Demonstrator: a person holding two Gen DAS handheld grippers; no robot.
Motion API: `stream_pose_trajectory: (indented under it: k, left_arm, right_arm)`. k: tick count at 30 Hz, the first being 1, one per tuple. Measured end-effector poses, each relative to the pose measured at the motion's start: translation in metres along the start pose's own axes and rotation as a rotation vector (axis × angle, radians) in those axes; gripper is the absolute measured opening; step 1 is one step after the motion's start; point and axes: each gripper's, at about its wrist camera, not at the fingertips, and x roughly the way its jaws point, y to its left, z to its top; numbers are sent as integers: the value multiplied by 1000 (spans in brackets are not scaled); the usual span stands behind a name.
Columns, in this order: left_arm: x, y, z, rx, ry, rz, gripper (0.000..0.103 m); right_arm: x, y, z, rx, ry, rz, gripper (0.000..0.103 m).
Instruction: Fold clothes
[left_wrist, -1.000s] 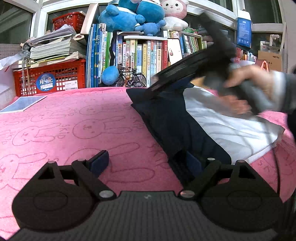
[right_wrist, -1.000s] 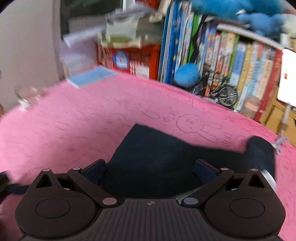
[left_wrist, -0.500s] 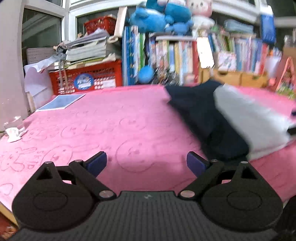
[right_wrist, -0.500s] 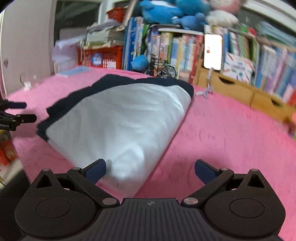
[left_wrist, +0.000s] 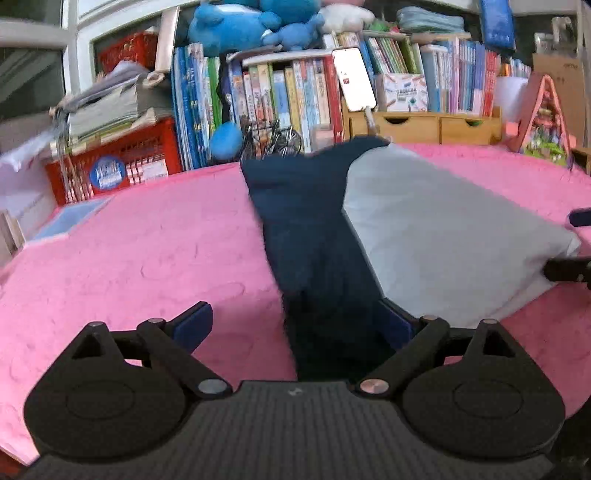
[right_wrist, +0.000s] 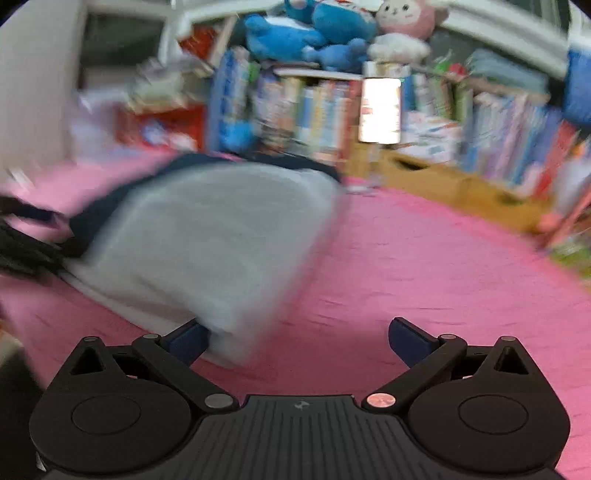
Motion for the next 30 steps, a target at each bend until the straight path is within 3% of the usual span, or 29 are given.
stream_pose_trajectory:
  k: [4,8,10,12,16,20,24,30]
  left_arm:
    - [-2,6,-1,-8,8,6,97]
    - [-3,5,-3,-1,6,14,98]
    - [-3,9,-3,-13,13,11,100]
    - [-3,13,-4,-19,14,4,102]
    - [-4,14,-6,-15,3,-8,103]
    - [-6,15,-4,-17,12,2,103]
    - [-20,21,-6,14,4,14,103]
    - [-43,5,-10,184,-42,79,103]
  right_arm:
    - [-4,2,-3,-6,-16,-8,103]
    - [-3,33,8,-61,-77,40,103]
    - [1,44,10,-140,-96,-12,103]
    - [7,39,1,-233,-114,-157,103]
    - [7,-13,6,-4,-34,-14,103]
    - [4,10,7,-112,-36,-68,103]
    - [-13,11,2,-153,-39,-36,103]
    - [-33,17,-1,-199,-48,6,103]
